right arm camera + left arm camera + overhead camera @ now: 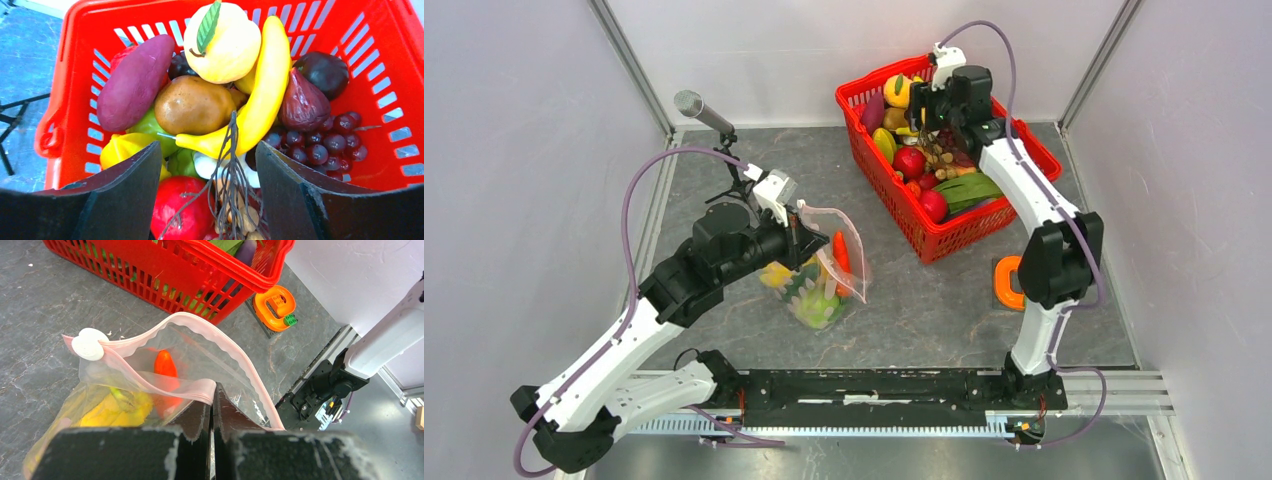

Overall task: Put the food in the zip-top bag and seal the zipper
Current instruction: Pick up the fake fruit from the bin.

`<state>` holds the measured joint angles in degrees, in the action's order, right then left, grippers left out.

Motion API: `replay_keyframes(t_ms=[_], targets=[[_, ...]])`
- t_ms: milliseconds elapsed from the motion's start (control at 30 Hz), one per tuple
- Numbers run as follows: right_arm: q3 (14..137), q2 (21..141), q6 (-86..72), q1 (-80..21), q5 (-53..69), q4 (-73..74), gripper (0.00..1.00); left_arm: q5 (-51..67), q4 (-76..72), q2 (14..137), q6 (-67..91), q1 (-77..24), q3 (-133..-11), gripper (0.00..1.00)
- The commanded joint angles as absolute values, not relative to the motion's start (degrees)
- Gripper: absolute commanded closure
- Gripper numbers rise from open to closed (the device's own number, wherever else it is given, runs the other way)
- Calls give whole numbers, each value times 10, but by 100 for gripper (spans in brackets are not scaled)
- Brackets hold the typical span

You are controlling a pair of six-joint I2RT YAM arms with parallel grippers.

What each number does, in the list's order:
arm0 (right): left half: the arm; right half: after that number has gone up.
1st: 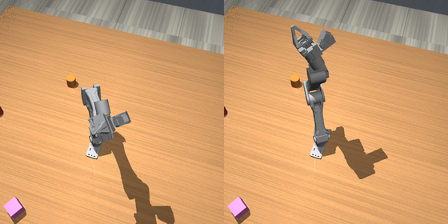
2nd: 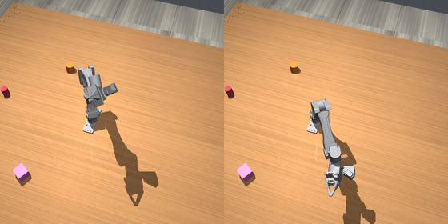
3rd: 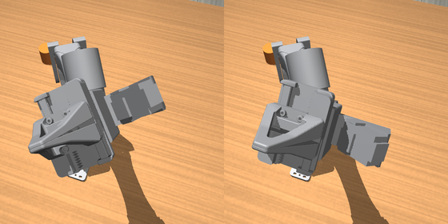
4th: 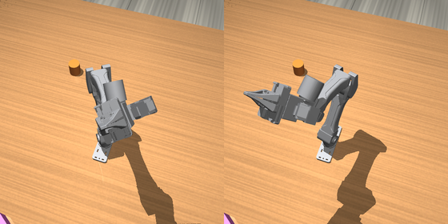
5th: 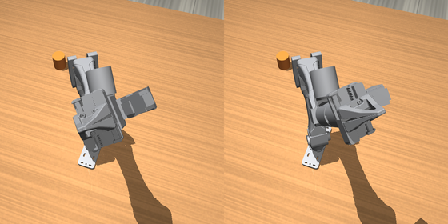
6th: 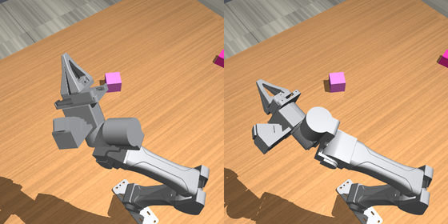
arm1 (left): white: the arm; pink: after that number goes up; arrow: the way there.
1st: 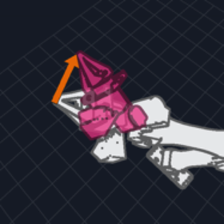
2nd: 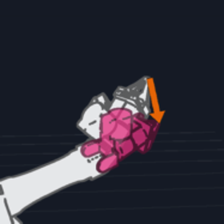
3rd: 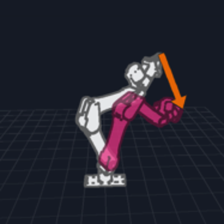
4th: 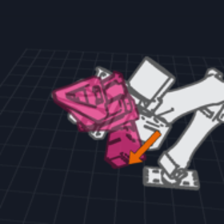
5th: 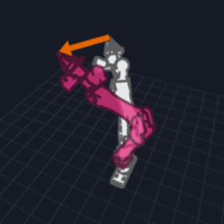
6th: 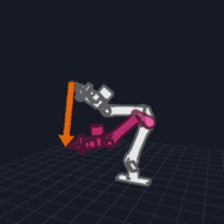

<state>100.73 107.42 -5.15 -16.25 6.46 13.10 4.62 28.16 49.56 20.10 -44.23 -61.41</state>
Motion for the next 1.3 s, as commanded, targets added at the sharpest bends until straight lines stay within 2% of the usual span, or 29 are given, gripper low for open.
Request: replay_keyframes(t_ms=[0, 67, 233, 433, 467, 533, 700, 733, 900, 1133, 1267], targets=[[1048, 1116, -25, -174, 22, 155, 30, 52, 249, 496, 209, -445, -616, 98], [1063, 1134, -13, -174, 12, 167, 33, 51, 252, 494, 208, -445, -616, 98], [1052, 1141, 18, -176, -32, 171, 34, 45, 252, 493, 206, -445, -614, 98], [1030, 1126, 31, -175, -64, 158, 46, 53, 251, 500, 208, -445, -617, 98], [1026, 1124, 35, -176, -61, 155, 52, 53, 251, 500, 208, -444, -617, 97], [1033, 1128, 36, -176, -49, 168, 76, 53, 251, 498, 208, -445, -615, 97], [1020, 1109, 22, -176, -30, 166, 87, 52, 254, 494, 209, -445, -615, 97], [1011, 1098, 20, -176, -27, 158, 100, 51, 256, 492, 209, -445, -614, 97], [931, 999, 2, -176, -6, 73, 100, 46, 256, 487, 210, -445, -612, 97], [723, 833, -45, -173, -20, -93, 100, 52, 250, 490, 212, -445, -612, 97], [641, 768, -71, -170, 28, -168, 100, 56, 249, 493, 213, -445, -613, 97]])
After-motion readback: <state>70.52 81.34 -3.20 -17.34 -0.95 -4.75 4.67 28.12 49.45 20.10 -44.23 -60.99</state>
